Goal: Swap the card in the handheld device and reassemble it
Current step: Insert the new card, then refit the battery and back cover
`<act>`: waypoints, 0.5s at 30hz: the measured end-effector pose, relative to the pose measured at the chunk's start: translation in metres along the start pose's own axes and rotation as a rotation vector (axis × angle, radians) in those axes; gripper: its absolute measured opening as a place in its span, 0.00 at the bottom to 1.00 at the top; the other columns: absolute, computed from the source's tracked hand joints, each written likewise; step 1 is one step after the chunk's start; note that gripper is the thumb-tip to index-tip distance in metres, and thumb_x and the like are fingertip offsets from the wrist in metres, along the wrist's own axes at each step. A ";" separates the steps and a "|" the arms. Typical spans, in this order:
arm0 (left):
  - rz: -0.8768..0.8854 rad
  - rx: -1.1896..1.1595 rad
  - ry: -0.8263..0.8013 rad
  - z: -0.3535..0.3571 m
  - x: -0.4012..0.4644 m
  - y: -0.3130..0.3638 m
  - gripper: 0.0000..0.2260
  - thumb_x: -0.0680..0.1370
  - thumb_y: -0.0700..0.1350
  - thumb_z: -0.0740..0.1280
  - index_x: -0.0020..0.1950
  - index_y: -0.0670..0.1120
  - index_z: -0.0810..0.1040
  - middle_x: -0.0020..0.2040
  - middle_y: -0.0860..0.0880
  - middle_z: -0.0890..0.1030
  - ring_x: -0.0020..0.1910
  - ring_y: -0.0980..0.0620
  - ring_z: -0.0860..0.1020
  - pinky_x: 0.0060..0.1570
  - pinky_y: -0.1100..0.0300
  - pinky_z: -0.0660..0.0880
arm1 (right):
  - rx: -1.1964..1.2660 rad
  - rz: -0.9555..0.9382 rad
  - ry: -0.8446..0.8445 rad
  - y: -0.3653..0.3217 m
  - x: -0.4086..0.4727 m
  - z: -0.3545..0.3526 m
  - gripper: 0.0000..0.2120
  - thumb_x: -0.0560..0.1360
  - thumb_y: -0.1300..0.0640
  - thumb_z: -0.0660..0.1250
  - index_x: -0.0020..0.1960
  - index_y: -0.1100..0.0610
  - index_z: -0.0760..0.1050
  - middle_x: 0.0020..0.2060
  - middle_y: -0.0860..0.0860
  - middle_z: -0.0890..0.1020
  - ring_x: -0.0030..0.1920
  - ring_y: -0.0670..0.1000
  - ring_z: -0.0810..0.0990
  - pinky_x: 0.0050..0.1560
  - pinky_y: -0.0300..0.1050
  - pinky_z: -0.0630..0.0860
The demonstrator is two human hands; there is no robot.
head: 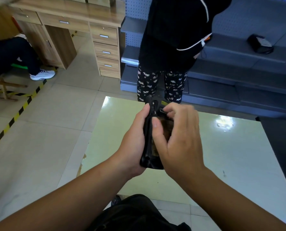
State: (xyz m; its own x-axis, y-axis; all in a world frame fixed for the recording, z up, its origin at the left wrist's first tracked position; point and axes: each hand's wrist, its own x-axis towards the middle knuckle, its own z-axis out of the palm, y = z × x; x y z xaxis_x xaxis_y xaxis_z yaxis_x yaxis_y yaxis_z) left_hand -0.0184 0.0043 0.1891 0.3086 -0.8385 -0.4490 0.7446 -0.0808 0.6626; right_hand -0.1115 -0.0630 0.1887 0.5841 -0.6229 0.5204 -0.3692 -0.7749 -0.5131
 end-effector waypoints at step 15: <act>-0.004 0.024 -0.101 0.001 -0.003 0.008 0.27 0.78 0.65 0.64 0.64 0.45 0.81 0.60 0.38 0.83 0.54 0.44 0.82 0.49 0.51 0.81 | 0.126 0.292 -0.086 0.005 0.017 0.003 0.24 0.80 0.39 0.61 0.70 0.52 0.69 0.63 0.46 0.72 0.65 0.48 0.72 0.70 0.50 0.69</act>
State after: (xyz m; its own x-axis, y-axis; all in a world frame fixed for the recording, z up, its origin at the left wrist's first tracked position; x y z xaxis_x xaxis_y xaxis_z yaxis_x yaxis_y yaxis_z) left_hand -0.0136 0.0052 0.1963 0.2439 -0.8880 -0.3898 0.7308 -0.0960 0.6758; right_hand -0.1010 -0.0770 0.1927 0.5274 -0.8014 0.2821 -0.4406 -0.5419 -0.7157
